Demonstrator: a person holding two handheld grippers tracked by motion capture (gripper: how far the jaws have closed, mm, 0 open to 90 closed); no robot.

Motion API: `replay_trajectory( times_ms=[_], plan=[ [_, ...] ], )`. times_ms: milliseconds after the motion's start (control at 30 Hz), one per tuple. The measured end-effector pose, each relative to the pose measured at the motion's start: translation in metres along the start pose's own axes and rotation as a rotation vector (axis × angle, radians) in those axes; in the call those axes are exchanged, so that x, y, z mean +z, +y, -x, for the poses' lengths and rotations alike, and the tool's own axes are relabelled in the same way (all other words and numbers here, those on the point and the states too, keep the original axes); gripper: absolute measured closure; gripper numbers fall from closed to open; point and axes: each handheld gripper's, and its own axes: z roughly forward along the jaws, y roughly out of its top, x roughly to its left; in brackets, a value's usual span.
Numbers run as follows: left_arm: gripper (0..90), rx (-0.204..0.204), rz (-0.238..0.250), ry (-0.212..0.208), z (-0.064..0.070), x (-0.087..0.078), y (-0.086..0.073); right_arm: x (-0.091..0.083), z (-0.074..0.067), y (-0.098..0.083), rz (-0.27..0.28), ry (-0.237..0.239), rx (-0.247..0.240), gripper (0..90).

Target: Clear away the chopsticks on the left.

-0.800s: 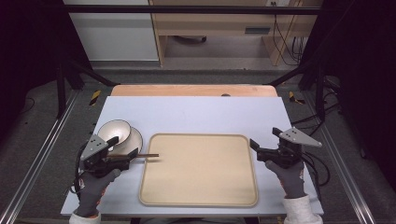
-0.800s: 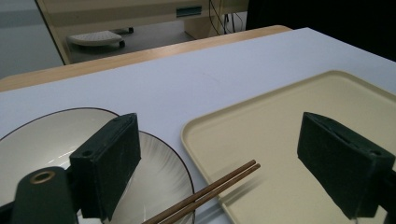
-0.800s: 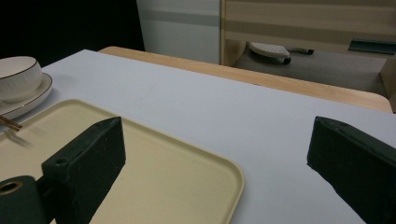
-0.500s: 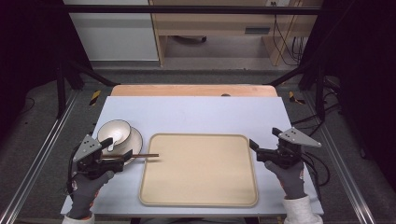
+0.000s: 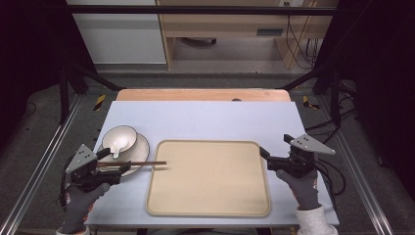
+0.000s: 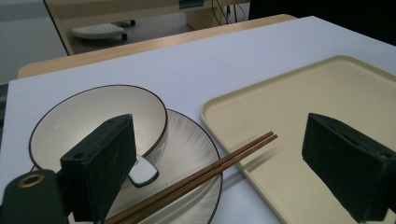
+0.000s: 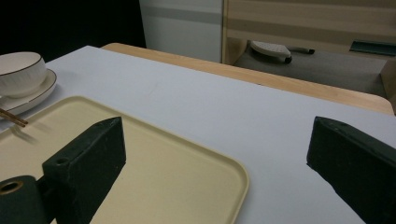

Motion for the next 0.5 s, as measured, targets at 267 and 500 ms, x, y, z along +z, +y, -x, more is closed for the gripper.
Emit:
replay_trajectory(
  times_ms=[267, 500],
  plan=[
    [8.1, 0.008, -0.005, 0.007, -0.014, -0.02, -0.007, 0.001, -0.003, 0.0, -0.01, 0.002, -0.007, 4.5],
    [7.9, 0.025, -0.052, -0.003, -0.022, -0.024, -0.013, 0.002, -0.004, 0.0, -0.012, 0.007, -0.003, 4.3]
  ],
)
